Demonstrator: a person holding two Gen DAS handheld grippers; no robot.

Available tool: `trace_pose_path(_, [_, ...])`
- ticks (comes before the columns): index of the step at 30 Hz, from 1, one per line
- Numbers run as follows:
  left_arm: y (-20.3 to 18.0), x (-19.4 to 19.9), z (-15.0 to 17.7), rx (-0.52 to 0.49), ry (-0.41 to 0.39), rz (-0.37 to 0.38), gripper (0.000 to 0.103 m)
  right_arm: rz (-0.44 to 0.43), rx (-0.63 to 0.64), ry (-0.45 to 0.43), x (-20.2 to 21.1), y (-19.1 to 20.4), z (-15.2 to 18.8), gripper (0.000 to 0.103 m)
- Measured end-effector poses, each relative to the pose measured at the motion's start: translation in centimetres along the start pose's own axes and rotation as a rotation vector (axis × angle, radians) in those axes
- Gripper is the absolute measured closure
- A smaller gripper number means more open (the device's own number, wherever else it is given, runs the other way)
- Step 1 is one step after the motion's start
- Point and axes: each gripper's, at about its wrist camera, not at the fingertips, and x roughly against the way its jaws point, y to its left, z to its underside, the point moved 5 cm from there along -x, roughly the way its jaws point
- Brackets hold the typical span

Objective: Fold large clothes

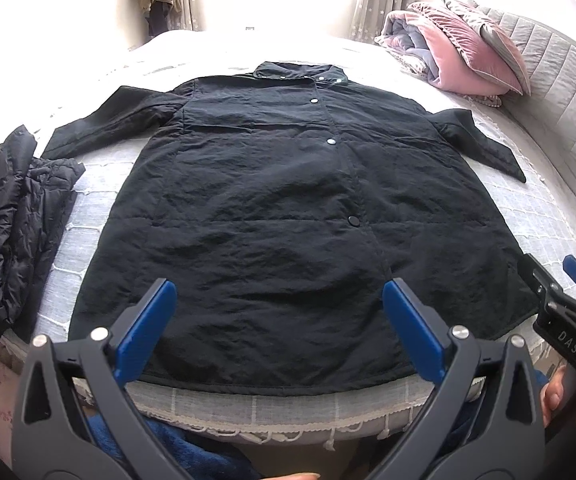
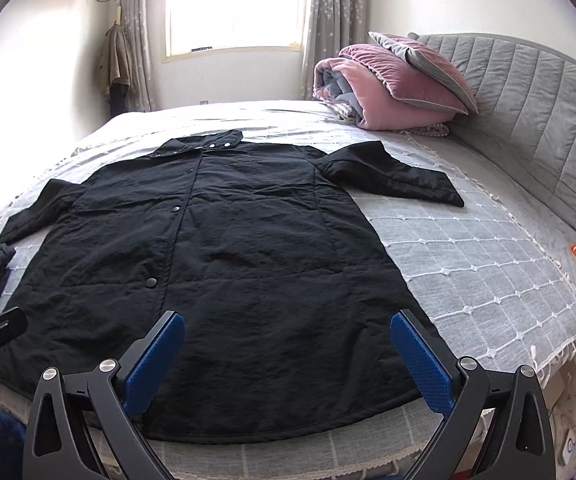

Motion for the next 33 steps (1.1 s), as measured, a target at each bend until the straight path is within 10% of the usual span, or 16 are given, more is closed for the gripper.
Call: trace_pose_path(33, [1.9,-0.3,0.5,0.037,0.02,-0.001,0.0,0.138,0.076,0.026,0.6,1.9,-0.8,0.0])
